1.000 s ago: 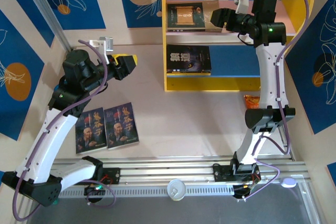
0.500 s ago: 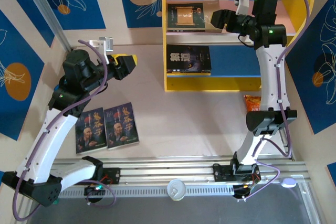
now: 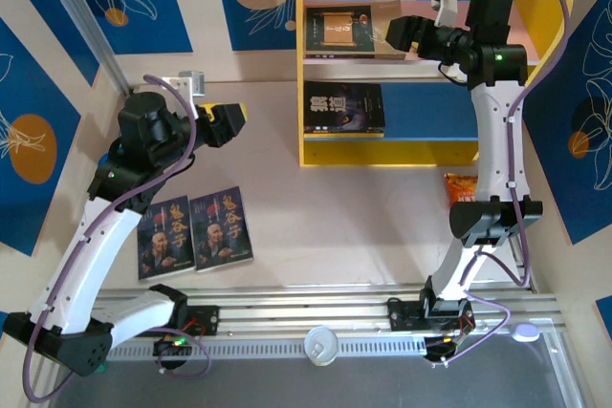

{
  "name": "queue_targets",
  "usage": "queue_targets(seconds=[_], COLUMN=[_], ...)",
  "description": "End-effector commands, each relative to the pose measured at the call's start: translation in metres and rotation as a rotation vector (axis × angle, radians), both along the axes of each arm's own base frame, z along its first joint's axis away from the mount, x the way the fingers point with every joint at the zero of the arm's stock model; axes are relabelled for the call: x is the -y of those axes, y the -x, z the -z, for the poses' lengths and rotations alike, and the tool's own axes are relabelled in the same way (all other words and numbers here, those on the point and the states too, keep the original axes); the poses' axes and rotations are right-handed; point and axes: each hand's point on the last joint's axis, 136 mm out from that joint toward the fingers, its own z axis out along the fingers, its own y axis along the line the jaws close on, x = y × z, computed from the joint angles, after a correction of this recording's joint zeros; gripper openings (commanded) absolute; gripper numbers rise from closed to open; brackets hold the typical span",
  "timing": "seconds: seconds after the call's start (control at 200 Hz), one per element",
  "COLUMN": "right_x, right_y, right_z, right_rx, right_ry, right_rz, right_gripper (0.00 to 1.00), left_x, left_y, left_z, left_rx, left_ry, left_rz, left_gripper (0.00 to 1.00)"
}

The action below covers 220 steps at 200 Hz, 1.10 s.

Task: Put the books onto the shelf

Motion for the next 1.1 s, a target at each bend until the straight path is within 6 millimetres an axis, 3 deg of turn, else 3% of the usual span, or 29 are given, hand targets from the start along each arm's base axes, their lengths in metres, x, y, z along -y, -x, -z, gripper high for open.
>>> queue_targets(seconds=[0.0, 0.205, 0.345, 0.5, 0.615, 0.745, 0.94, 1.095], right_x=[0.006, 0.016, 0.015, 0.006, -0.015, -0.03, -0.051, -0.058], right_y=[0.012, 0.028, 0.057, 0.098, 0.127, 0.143, 0.16, 0.169], right_z=[-0.016, -0.023, -0.024, -0.002, 0.038, 0.092, 0.176, 0.22], right_rx=[0.023, 0.048, 0.087, 0.11, 0.075, -0.033, -0.228, -0.331], right_ry=[-0.02, -0.007, 0.005, 0.015, 0.052, 0.079, 0.092, 0.1], right_rz=[-0.01, 0.016, 0.035, 0.079, 0.079, 0.073, 0.016, -0.009], right_gripper=[0.75, 0.75, 0.75, 0.75, 0.75, 0.75, 0.74, 0.74], left_x=[-0.008, -0.025, -0.039, -0.042, -0.046, -0.04, -0.042, -0.03], left_y=[0.003, 0.002, 0.005, 0.01, 0.012, 0.015, 0.03, 0.044], left_z=[0.024, 0.092, 0.153, 0.215, 0.259, 0.298, 0.342, 0.374], left_rx=[-0.075, -0.28, -0.438, -0.588, -0.694, -0.794, -0.902, -0.97], left_ry=[-0.027, -0.1, -0.162, -0.204, -0.242, -0.263, -0.33, -0.349], left_rz=[-0.046, -0.152, -0.238, -0.278, -0.309, -0.303, -0.328, -0.307], left_gripper=[0.59, 0.58, 0.58, 0.56, 0.54, 0.51, 0.5, 0.51])
